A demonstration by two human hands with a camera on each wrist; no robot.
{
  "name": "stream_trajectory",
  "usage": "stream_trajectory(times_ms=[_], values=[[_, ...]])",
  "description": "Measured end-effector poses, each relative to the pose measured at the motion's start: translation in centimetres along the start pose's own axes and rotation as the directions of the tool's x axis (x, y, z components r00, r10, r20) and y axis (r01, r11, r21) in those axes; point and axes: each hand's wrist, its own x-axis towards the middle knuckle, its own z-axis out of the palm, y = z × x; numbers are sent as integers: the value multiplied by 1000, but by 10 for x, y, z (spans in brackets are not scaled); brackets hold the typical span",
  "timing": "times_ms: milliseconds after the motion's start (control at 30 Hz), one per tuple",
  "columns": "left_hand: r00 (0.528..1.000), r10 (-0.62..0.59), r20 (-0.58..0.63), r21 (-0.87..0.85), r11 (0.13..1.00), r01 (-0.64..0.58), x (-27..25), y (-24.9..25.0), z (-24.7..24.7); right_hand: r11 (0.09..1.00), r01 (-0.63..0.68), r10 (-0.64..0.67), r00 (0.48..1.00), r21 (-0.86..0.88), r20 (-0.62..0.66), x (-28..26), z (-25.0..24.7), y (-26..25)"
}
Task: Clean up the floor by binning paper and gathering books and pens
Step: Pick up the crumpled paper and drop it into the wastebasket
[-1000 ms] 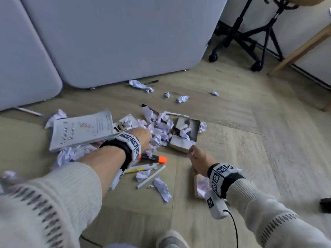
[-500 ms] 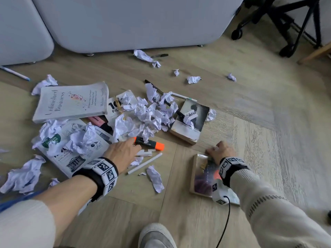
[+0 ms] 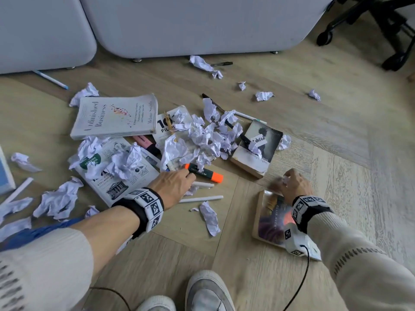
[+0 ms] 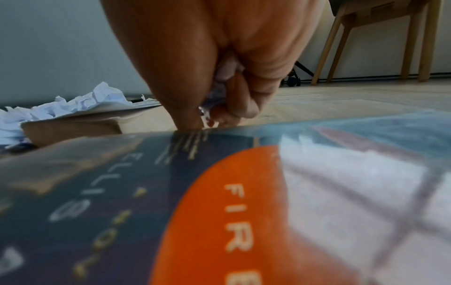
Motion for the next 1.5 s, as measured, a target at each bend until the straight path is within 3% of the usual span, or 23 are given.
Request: stream_trajectory(times_ms=[200,300,400,467,567,633,700,767,867,1000,1067,1133,1200,1300,1400,1500], values=[[997,-59,-42,-70,996,56,0,0,-5,996,-55,61,995,-74,74,9,4,3],[994,-100,-43,-116,989,94,0,-2,-7,998,-38,39,999,-43,26,4,-1,-7],[996,-88,-17,-154,984,85,1,-1,-6,984,138,-125,985,115,-116,-14,-6,-40],[997,-72,6,-169,983,72,1,0,-5,935,253,-224,964,247,-142,-34,-6,-71],[996,-88,-20,-186,979,83,1,1,-5,885,353,-360,932,304,-35,-71,6,-107],[992,-112,-60,-177,979,100,0,0,-7,878,422,-455,882,225,122,-92,20,-122],[983,-134,-126,-153,982,115,-2,-2,-10,886,454,-461,846,90,270,-104,36,-128],[975,-140,-172,-115,986,121,-6,-5,-11,861,508,-481,816,-1,321,-110,49,-129],[978,-36,-204,-68,997,23,-14,-4,-11,811,584,-567,767,42,301,-108,52,-125],[989,124,78,29,992,-126,-21,5,0,806,545,-585,793,231,168,-97,45,-117],[985,127,120,61,989,-135,-24,5,2,795,513,-576,806,322,137,-96,44,-116],[984,130,122,62,988,-138,-27,4,2,750,581,-642,754,315,140,-102,45,-118],[983,138,118,68,987,-146,-29,3,1,702,688,-712,680,182,174,-109,50,-121],[992,106,68,33,994,-109,-31,1,-1,690,724,-707,669,18,227,-111,56,-128],[999,43,9,-23,999,-42,-34,-3,-3,679,734,-723,662,25,198,-108,58,-134],[997,-37,-72,-112,993,29,-41,-12,-6,613,790,-782,608,-3,138,-107,58,-136]])
